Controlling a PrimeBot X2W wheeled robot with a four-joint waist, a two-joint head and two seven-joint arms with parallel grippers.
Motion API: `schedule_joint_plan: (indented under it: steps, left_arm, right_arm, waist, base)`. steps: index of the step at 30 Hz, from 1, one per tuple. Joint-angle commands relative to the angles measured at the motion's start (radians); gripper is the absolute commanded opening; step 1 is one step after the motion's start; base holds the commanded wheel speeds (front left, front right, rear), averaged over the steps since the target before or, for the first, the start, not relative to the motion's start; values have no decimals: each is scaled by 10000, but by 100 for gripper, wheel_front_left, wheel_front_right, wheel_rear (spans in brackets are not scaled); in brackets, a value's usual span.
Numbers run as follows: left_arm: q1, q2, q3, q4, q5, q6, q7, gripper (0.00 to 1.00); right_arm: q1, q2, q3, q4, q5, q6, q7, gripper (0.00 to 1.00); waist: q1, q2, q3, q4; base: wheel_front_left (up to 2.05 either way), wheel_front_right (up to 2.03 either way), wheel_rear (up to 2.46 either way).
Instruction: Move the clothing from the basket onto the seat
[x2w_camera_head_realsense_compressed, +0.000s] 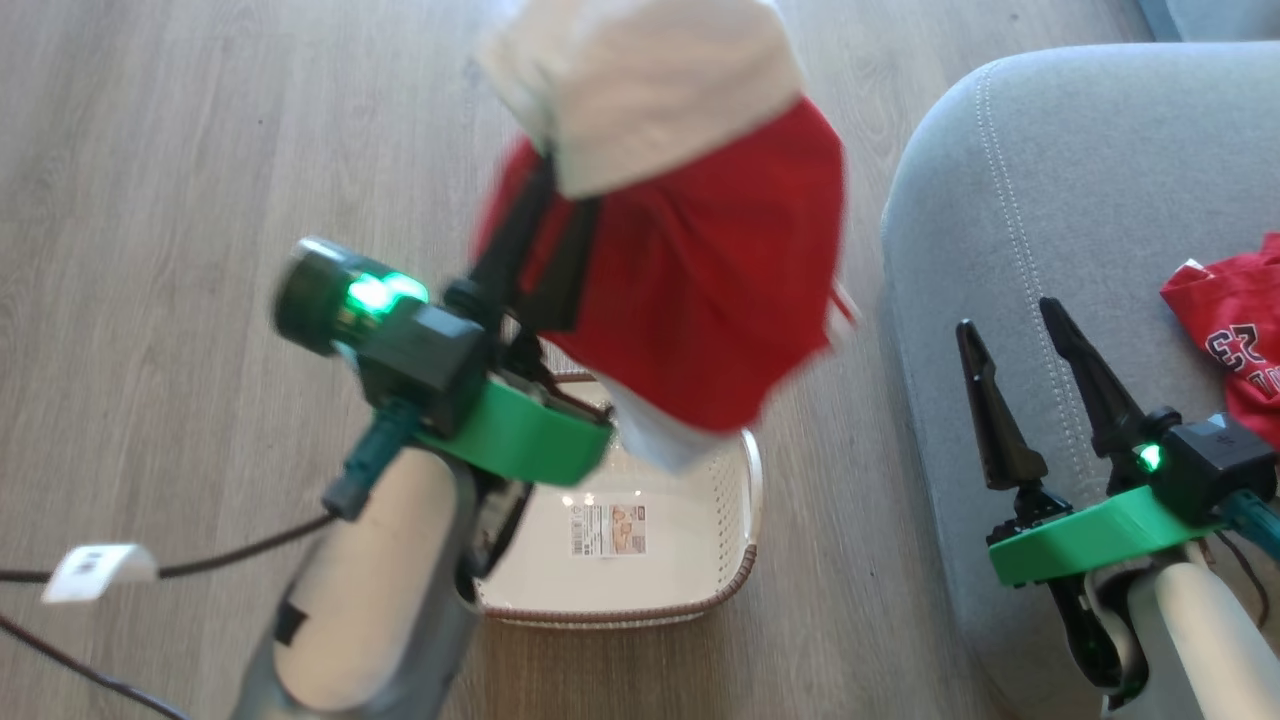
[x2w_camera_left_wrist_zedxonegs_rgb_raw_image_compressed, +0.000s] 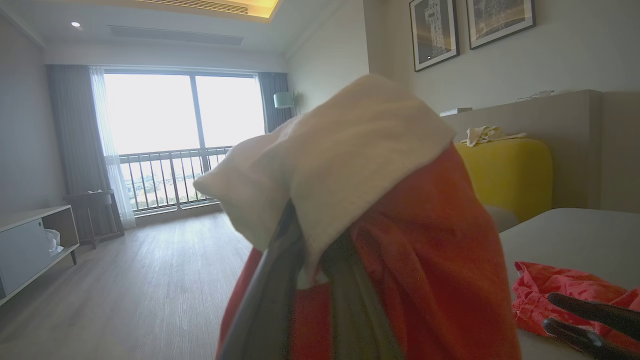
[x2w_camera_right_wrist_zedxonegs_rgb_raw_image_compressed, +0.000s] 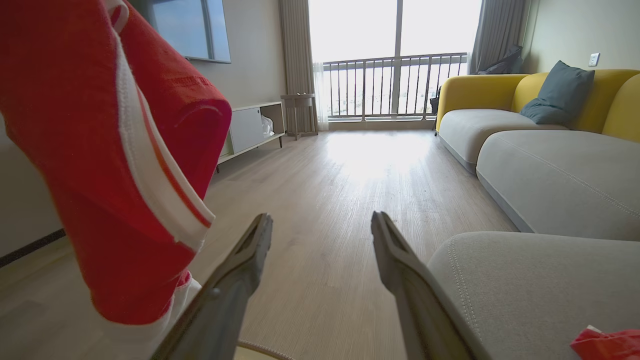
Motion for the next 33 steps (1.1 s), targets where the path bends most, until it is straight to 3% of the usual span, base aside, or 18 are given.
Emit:
schedule_joint_plan:
  steps: [1, 10, 25, 33]
  left_arm:
    - [-249, 100, 135, -331, -129, 87, -49, 0]
    - [-30, 98, -678, -137, -533, 466, -49, 0]
    - [28, 97, -662, -11, -503, 502, -49, 0]
    - [47, 97, -579, 70, -433, 500, -49, 0]
  right_arm:
    - [-93, -144, 50, -343, 1, -2, 6, 100]
    - [51, -262, 13, -361, -26, -2, 6, 100]
    - [102, -185, -32, -341, -33, -2, 6, 100]
    - [183, -574, 267, -882, -12, -2, 6, 100]
  waist:
    - [1, -1, -16, 33]
    - [1, -1, -142, 63]
    - [1, -1, -273, -50]
    - [1, -1, -288, -118]
  base:
    - [0, 0, 0]
    - [0, 0, 0]
    - [0, 0, 0]
    - [0, 0, 0]
